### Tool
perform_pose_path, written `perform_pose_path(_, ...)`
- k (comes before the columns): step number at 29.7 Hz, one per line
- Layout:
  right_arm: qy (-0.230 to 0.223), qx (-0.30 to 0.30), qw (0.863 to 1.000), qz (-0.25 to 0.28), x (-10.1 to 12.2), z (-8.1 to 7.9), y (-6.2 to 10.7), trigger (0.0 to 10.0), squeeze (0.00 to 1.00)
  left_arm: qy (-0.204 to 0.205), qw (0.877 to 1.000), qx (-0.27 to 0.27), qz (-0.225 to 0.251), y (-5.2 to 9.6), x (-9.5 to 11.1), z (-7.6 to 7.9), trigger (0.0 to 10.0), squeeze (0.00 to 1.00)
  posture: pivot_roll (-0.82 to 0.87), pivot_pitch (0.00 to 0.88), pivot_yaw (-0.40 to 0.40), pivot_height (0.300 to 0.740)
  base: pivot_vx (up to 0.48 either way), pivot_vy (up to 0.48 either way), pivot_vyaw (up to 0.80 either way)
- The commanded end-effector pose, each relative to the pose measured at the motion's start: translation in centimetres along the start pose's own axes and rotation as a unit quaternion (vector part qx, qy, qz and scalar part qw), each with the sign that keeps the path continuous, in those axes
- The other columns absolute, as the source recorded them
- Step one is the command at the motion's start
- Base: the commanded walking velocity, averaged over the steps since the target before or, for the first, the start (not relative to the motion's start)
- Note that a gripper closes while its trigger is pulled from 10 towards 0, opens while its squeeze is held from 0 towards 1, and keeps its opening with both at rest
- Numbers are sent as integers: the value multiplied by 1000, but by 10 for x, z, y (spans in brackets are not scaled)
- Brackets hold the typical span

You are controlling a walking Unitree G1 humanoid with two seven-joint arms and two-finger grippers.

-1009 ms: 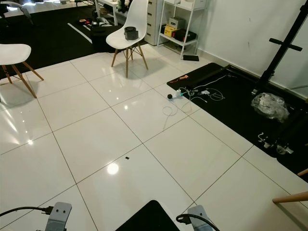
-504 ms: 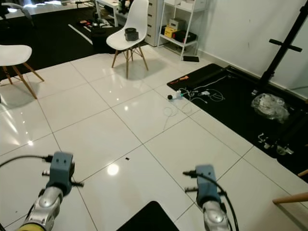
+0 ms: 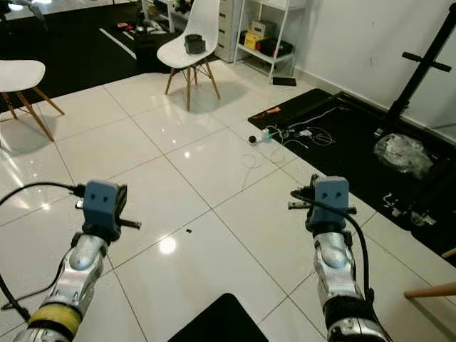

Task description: Restocking fridge

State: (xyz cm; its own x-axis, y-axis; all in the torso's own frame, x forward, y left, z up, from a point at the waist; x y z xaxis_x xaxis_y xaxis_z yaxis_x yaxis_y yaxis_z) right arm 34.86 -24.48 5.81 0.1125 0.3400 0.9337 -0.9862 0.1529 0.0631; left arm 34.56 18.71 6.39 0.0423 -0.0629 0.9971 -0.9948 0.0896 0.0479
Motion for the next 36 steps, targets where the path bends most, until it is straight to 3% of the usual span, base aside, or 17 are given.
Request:
perform_pose_path(1,6,7,999,-37,-20,-5,9,10000,0,8,999,5,-38,7,-20,1,10000,0,39,46,-21,740,0,0,0)
perform_pose_path(2,10,13,998,-53,-29,-8,14,10000,0,10,999,9,-52,11,-27,0,10000,0,39,46,-21,740,0,0,0)
perform_pose_path(3,25,33,994,-101,-55,-19,30,10000,0,22,995,19,-94,22,-48,-3,10000,0,37,50,-19,740,0,0,0)
perform_pose_path(4,25,33,994,-101,-55,-19,30,10000,0,22,995,19,-94,22,-48,-3,10000,0,37,50,-19,740,0,0,0)
perform_pose_path(5,41,51,986,-151,-79,-28,46,10000,0,35,989,32,-137,33,-68,-7,10000,0,35,52,-17,740,0,0,0)
perform_pose_path(6,41,51,986,-151,-79,-28,46,10000,0,35,989,32,-137,33,-68,-7,10000,0,35,52,-17,740,0,0,0)
perform_pose_path(9,68,85,965,-240,-118,-41,79,10000,0,70,971,53,-224,57,-107,-11,10000,0,37,53,-17,740,0,0,0)
perform_pose_path(10,68,85,965,-240,-118,-41,79,10000,0,70,971,53,-224,57,-107,-11,10000,0,37,53,-17,740,0,0,0)
perform_pose_path(11,77,103,948,-291,-138,-47,100,10000,0,85,956,62,-275,74,-128,-11,10000,0,36,53,-16,740,0,0,0)
perform_pose_path(12,76,110,940,-313,-147,-50,110,10000,0,88,949,65,-297,82,-137,-11,10000,0,35,52,-15,740,0,0,0)
perform_pose_path(17,100,146,911,-372,-171,-59,145,10000,0,81,926,74,-361,110,-162,-10,10000,0,34,53,-14,740,0,0,0)
perform_pose_path(24,117,184,891,-398,-184,-64,170,10000,0,41,910,51,-409,134,-178,-12,10000,0,36,60,-19,740,0,0,0)
perform_pose_path(31,106,178,891,-405,-187,-62,174,10000,0,36,904,59,-421,142,-182,-17,10000,0,34,64,-23,740,0,0,0)
perform_pose_path(36,101,175,896,-396,-184,-62,169,10000,0,38,905,55,-420,141,-183,-10,10000,0,32,64,-24,740,0,0,0)
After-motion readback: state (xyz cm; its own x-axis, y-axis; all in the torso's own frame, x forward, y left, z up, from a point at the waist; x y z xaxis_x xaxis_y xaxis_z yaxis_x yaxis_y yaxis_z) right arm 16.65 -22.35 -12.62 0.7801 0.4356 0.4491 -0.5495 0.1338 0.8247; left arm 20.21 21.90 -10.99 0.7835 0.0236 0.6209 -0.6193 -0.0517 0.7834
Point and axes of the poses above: a point about 5 cm out from each wrist's last joint towards the gripper, its own y axis pointing back from the gripper into the wrist, its own x axis along the axis of the wrist's last joint, z = x × y, the point moved 4 cm from there along -y, pointing out of the wrist towards the gripper, and after that the axes turned 8 degrees about y, right-handed, at the moved point
